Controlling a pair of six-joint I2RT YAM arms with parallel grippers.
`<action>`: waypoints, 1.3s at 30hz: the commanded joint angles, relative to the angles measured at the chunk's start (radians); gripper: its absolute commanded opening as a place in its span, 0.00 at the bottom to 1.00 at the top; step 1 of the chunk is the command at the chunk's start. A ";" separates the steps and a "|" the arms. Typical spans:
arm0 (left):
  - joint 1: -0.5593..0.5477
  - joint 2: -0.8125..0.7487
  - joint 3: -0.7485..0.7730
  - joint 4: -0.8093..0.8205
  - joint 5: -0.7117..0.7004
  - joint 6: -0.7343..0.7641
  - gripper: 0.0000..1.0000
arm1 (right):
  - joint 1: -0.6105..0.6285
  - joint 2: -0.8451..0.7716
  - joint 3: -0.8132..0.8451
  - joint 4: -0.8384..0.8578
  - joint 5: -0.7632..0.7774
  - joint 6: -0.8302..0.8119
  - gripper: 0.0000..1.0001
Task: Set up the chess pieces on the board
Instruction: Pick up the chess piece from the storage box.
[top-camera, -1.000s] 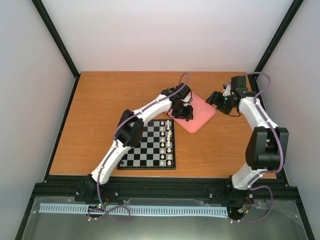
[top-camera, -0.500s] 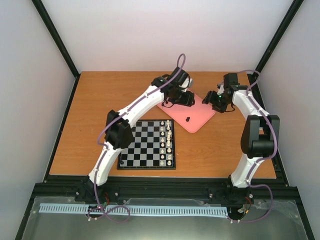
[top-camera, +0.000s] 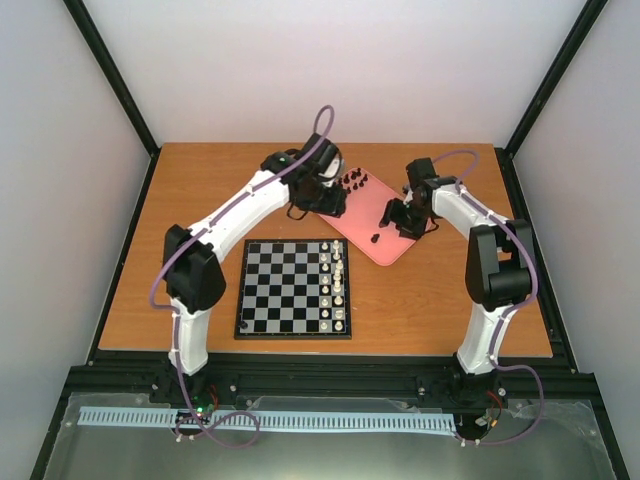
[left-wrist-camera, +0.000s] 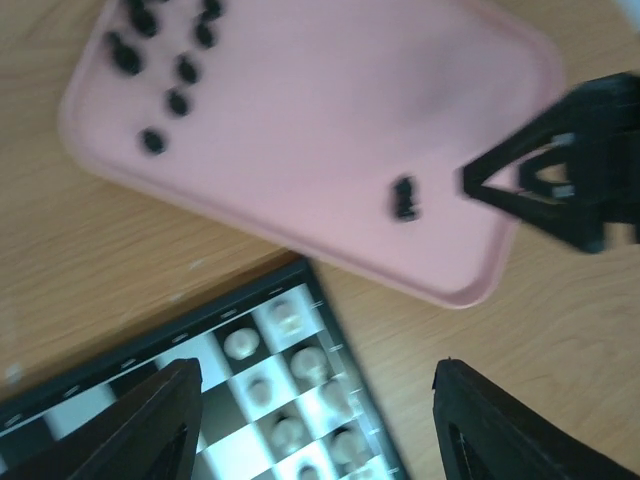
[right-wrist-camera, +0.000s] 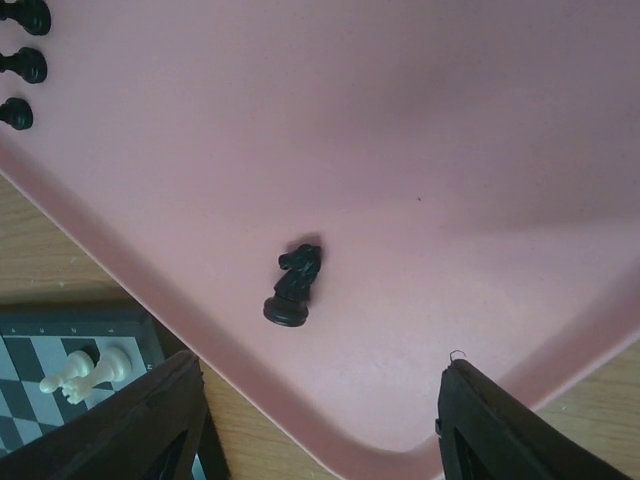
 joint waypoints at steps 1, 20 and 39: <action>0.078 -0.119 -0.114 0.015 -0.055 0.015 0.66 | 0.062 0.017 -0.002 0.028 0.079 0.079 0.74; 0.104 -0.208 -0.251 0.069 -0.025 0.034 0.66 | 0.156 0.141 0.052 0.036 0.221 0.192 0.56; 0.104 -0.216 -0.301 0.091 -0.015 0.039 0.66 | 0.188 0.138 0.051 0.016 0.262 0.208 0.37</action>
